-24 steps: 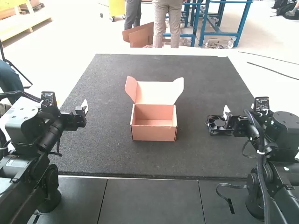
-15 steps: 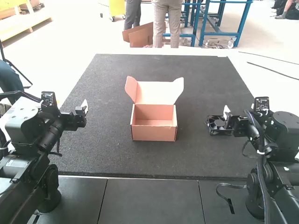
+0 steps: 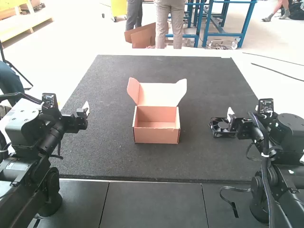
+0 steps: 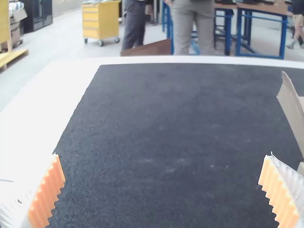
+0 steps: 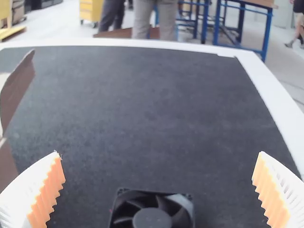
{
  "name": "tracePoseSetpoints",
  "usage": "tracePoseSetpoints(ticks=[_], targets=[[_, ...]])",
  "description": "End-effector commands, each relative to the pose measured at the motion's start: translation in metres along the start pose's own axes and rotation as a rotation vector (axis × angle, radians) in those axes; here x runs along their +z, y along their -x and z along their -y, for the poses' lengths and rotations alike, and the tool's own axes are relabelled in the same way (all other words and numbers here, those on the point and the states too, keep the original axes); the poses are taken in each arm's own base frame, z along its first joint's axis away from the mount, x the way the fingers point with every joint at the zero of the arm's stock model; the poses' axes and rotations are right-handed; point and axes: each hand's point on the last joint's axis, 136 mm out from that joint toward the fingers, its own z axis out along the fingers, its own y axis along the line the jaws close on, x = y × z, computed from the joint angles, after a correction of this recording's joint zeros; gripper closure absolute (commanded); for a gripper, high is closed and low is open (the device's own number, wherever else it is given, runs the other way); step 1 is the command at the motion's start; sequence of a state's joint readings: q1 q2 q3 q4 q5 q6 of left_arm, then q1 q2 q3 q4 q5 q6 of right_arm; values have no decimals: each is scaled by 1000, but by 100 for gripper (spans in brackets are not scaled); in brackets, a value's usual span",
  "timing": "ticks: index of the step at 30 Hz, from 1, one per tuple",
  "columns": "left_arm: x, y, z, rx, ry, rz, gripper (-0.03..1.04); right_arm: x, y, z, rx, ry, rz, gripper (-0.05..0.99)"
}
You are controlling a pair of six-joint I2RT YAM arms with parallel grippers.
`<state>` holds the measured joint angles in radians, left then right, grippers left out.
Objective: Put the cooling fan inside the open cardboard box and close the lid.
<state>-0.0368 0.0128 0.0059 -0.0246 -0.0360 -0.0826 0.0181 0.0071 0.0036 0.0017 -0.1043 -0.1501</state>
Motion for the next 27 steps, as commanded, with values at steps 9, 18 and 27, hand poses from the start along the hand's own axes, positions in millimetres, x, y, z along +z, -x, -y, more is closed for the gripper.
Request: tracePoseSetpoints(ticks=[9,18,27], targets=[[-1,18,1,16,-9,81,4,-1,7,8,53,-38,32,2],[-6,52,1,11,-11,220,4,-9,62,16,73,-76,252,2],[-17,90,3,11,-19,302,4,-17,98,21,100,-92,290,2]])
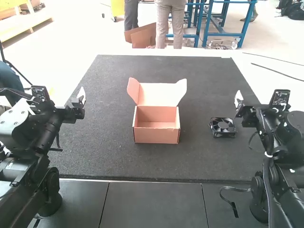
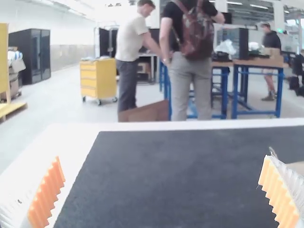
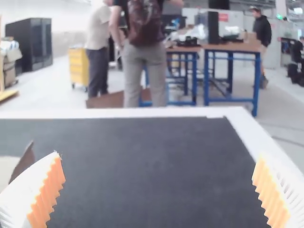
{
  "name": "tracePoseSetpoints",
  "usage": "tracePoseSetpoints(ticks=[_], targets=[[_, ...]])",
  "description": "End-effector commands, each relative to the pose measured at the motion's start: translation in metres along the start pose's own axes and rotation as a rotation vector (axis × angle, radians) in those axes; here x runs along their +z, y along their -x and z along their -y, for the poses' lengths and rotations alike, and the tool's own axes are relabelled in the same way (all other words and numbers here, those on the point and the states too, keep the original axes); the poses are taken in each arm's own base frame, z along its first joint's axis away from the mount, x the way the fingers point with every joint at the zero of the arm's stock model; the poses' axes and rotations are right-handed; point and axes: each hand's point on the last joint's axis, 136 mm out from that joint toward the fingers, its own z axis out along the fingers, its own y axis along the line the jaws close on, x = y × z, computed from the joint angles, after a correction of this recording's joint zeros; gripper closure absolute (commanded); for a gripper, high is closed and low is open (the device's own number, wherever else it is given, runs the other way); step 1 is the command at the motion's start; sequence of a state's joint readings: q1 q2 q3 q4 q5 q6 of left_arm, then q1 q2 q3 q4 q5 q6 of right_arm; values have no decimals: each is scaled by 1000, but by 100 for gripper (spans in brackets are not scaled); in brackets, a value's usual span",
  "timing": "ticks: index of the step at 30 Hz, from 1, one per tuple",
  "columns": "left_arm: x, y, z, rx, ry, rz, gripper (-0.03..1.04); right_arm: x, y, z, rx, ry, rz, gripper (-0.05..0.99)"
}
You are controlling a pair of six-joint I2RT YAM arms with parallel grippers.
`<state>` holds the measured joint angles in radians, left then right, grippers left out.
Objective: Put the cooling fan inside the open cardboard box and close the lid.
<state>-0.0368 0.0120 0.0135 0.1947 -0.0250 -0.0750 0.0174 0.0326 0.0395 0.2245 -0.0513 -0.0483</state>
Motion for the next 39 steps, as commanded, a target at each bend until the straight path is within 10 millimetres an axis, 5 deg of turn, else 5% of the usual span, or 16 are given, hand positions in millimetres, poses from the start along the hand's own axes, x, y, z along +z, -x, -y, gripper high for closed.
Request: tracePoseSetpoints(ticks=[1,14,22,30,34,39], targets=[[-2,37,1,9,-10,75,4,1,39,6,17,-36,55,2],[20,75,-4,12,22,-23,4,33,85,13,153,-85,-63,2],[50,96,-18,5,103,-144,4,53,76,9,291,-86,-249,2],[64,50,-4,9,29,-526,4,53,87,-3,236,-40,-340,2],[66,48,-4,11,27,-556,4,57,64,-5,152,-29,-482,3],[62,21,-2,22,20,-677,4,68,56,-2,9,-6,-565,3]])
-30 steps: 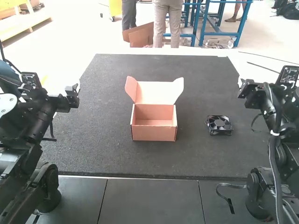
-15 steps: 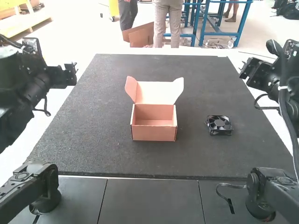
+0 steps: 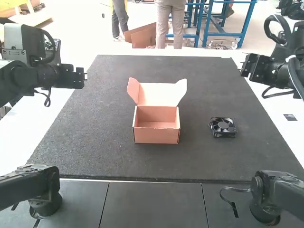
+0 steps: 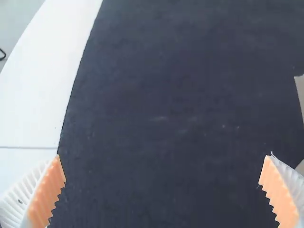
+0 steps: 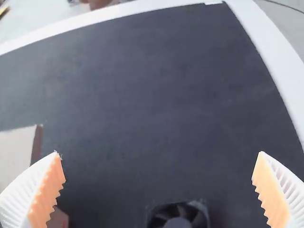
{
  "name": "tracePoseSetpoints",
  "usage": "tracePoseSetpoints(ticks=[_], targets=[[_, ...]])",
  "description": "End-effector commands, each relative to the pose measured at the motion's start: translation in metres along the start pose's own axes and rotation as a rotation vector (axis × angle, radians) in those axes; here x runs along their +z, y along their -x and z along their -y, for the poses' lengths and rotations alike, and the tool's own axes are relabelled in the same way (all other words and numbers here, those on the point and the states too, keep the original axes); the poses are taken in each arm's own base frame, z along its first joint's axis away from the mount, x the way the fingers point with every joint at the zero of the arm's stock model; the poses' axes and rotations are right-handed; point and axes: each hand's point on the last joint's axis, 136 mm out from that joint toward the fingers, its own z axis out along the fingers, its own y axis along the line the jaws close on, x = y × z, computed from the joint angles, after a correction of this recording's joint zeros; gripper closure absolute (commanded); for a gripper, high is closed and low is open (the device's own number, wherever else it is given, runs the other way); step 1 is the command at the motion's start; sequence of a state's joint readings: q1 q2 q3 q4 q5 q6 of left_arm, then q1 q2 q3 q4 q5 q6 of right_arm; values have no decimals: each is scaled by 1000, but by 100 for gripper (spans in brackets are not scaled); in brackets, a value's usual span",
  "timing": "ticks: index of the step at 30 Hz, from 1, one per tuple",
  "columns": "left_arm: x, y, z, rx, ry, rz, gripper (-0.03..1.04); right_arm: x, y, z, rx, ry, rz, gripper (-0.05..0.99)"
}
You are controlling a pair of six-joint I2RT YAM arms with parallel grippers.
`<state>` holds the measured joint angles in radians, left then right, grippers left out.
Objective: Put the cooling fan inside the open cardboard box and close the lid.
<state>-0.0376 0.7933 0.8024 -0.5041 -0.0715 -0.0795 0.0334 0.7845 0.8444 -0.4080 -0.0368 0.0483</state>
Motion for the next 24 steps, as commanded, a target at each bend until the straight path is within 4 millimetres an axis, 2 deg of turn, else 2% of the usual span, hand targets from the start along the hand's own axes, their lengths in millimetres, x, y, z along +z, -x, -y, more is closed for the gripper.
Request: tracePoseSetpoints(ticks=[1,7,10,13,18,22,24], targets=[[0,9,5,9,-21,4,4,5,12,-1,-124,-9,-18,3],[5,2,11,56,-40,-28,4,33,-16,10,-128,-51,-266,3],[6,-3,18,67,-63,-50,4,39,-29,17,-141,-65,-401,3],[5,-6,26,79,-87,-61,4,43,-51,28,-191,-65,-549,3],[3,-8,35,90,-114,-70,4,57,-68,51,-190,-91,-669,3],[2,-14,34,86,-112,-96,4,68,-80,71,-170,-114,-723,3],[2,-20,33,68,-109,-119,4,72,-92,76,-160,-98,-761,3]])
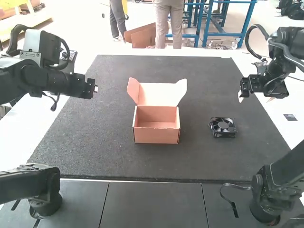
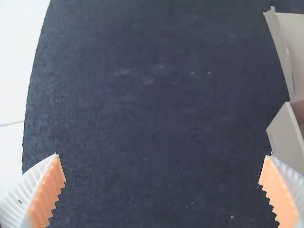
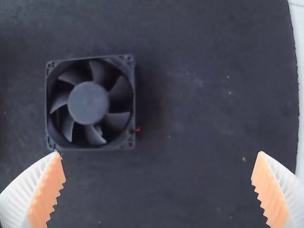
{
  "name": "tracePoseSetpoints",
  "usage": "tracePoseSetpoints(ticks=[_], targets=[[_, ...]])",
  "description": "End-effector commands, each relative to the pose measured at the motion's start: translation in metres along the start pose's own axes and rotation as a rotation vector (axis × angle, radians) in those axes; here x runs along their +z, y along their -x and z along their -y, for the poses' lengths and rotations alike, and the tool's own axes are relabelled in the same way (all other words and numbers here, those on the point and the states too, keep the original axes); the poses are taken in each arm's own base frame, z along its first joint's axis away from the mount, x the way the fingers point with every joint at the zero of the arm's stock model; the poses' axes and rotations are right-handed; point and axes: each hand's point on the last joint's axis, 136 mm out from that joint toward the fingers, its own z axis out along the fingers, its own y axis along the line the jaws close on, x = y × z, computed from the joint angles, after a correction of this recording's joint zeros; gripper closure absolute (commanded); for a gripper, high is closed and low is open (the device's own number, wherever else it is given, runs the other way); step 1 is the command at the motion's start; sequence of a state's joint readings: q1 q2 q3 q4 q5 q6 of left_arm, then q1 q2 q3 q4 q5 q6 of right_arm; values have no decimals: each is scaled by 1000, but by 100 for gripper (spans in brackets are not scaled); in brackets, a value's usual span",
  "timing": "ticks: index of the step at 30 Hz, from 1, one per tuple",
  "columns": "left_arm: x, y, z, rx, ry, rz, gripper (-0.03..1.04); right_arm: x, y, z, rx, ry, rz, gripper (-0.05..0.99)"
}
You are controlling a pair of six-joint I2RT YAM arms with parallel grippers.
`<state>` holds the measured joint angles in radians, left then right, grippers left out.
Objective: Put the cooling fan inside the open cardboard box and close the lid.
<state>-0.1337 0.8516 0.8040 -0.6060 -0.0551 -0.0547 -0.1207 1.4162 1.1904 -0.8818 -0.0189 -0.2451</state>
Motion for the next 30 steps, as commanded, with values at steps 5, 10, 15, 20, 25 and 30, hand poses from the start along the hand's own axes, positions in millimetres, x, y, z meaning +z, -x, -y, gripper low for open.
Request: tracePoseSetpoints(ticks=[5,10,15,20,25,30], targets=[[-10,7,1,-45,-9,8,4,26,-15,7,-25,47,-77,3],[-12,9,1,-57,-9,12,4,46,-21,4,-26,59,-98,3],[-14,12,0,-60,-6,19,4,63,-14,6,-14,51,-70,3],[-13,10,-1,-60,2,14,4,78,-11,8,-9,42,-60,3],[-14,11,-2,-60,3,17,4,91,-13,8,6,46,-83,3],[-13,10,-2,-60,5,15,4,104,-13,8,6,55,-112,3]])
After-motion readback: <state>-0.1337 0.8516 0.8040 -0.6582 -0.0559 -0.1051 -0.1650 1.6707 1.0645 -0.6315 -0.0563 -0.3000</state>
